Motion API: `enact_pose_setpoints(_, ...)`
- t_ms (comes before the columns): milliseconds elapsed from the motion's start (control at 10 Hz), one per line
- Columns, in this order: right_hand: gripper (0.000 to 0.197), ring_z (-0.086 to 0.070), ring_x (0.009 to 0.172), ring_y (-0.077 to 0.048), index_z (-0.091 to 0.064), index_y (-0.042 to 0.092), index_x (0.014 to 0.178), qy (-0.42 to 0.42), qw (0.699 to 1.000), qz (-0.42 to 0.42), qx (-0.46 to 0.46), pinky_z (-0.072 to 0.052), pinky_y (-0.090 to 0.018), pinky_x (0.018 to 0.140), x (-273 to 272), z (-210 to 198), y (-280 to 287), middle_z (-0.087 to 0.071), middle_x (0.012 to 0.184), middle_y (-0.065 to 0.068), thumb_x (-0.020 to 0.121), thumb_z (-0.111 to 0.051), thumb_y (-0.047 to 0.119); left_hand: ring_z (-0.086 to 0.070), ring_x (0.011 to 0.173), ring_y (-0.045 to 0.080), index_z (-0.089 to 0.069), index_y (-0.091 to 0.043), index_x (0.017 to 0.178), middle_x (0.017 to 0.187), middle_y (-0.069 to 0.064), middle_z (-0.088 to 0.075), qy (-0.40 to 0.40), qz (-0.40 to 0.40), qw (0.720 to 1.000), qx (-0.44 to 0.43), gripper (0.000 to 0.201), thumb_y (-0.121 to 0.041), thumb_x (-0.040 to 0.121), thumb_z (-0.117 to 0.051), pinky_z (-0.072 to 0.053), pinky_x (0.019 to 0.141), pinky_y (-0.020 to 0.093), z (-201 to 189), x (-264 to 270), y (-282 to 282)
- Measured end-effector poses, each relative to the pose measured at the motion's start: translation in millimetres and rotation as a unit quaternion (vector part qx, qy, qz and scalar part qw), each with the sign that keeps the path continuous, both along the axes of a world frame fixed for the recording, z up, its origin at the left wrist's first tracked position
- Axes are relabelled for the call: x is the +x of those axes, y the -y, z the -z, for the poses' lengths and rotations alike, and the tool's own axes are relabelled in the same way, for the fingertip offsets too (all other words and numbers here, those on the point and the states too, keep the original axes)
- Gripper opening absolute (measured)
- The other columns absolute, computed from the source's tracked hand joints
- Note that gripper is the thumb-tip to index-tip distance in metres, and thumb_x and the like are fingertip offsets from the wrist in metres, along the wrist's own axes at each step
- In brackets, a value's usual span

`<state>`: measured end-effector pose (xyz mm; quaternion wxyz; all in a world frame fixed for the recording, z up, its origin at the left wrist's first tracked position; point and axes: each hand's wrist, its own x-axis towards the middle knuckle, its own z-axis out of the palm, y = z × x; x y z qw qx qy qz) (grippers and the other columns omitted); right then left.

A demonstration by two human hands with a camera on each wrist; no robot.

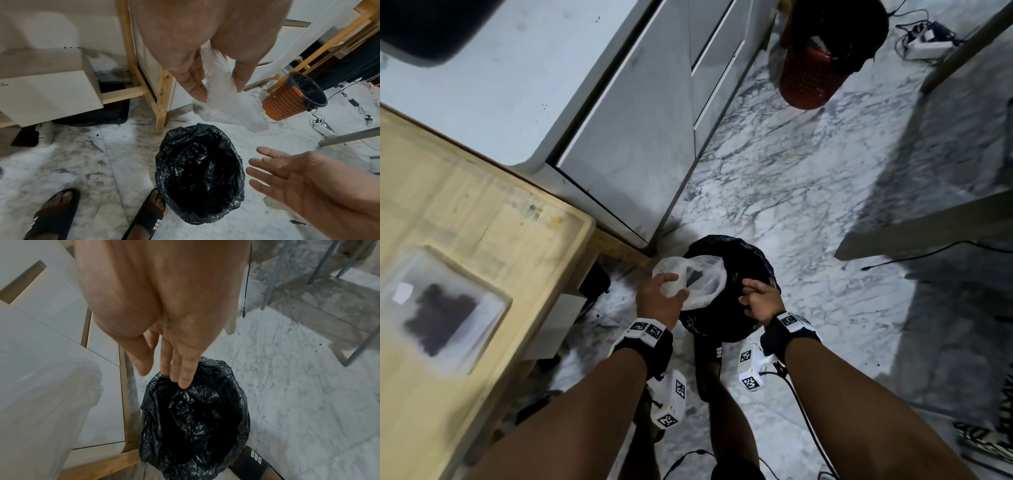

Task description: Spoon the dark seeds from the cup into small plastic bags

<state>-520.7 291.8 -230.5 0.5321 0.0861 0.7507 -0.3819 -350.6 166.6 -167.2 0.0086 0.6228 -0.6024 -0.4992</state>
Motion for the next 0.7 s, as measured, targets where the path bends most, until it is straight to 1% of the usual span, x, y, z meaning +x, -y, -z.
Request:
enact_pose_setpoints(100,0.043,-0.06,0.083,-0.023,-0.059,0.0,0.127,0.0,1.0,0.023,0.005,-0.046,-0.029,0.057,-5,-4,-12,-0.058,0.109,-0.01,0.088,-0.053,-0.016,-0.048,0.127,0.021,-0.067,-0.018,0.106,0.134,0.006,-0.055,-0.02,0.004,1.0,0.011,0.026,-0.019,0.081,-0.075,-0.036,0.085,0.018,-3,-7,-3)
enact_pose_setpoints(200,0.041,-0.057,0.067,-0.017,-0.059,-0.002,0.125,0.012,0.998,0.066,0.004,-0.045,-0.029,0.055,-9,-14,-26,-0.058,0.097,-0.009,0.089,-0.048,-0.018,-0.049,0.126,0.019,-0.068,-0.02,0.104,0.134,0.004,-0.054,-0.026,0.029,0.999,0.024,0.024,-0.021,0.081,-0.074,-0.037,0.084,0.017,-6,-17,-8)
enact_pose_setpoints(300,0.04,-0.059,0.074,-0.02,-0.062,0.0,0.123,0.009,0.996,0.083,0.009,-0.049,-0.035,0.064,-12,-24,-38,-0.061,0.101,-0.013,0.087,-0.056,-0.016,-0.052,0.124,0.021,-0.068,-0.017,0.108,0.129,0.007,-0.058,-0.067,0.058,0.995,0.038,0.027,-0.017,0.081,-0.074,-0.041,0.087,0.022,-8,-26,-11)
enact_pose_setpoints(400,0.039,-0.062,0.092,-0.029,-0.064,0.002,0.121,-0.002,0.997,0.074,0.019,-0.055,-0.045,0.081,-13,-33,-46,-0.063,0.111,-0.016,0.085,-0.061,-0.012,-0.057,0.113,0.022,-0.067,-0.017,0.117,0.122,0.01,-0.061,-0.076,0.105,0.991,0.045,0.035,-0.018,0.083,-0.073,-0.045,0.089,0.024,-13,-33,-14)
enact_pose_setpoints(500,0.037,-0.062,0.09,-0.027,-0.065,0.003,0.119,-0.004,0.997,0.074,0.019,-0.054,-0.05,0.091,-13,-36,-48,-0.066,0.102,-0.015,0.085,-0.061,-0.01,-0.06,0.105,0.023,-0.063,-0.025,0.122,0.123,0.01,-0.061,-0.088,0.11,0.986,0.087,0.043,-0.022,0.081,-0.075,-0.052,0.093,0.039,-10,-39,-18)
enact_pose_setpoints(600,0.035,-0.062,0.088,-0.027,-0.066,0.005,0.116,-0.006,0.997,0.071,0.017,-0.055,-0.048,0.089,-11,-42,-46,-0.068,0.096,-0.013,0.084,-0.062,-0.009,-0.058,0.112,0.017,-0.06,-0.022,0.126,0.123,0.009,-0.062,-0.082,0.112,0.985,0.107,0.052,-0.021,0.078,-0.077,-0.051,0.095,0.038,-3,-43,-20)
enact_pose_setpoints(700,0.034,-0.063,0.089,-0.027,-0.067,0.006,0.113,-0.005,0.998,0.069,0.01,-0.056,-0.043,0.081,-9,-43,-41,-0.068,0.091,-0.011,0.083,-0.061,-0.008,-0.057,0.109,0.015,-0.062,-0.021,0.119,0.116,0.003,-0.062,-0.076,0.098,0.987,0.099,0.042,-0.024,0.079,-0.076,-0.052,0.093,0.038,0,-48,-20)
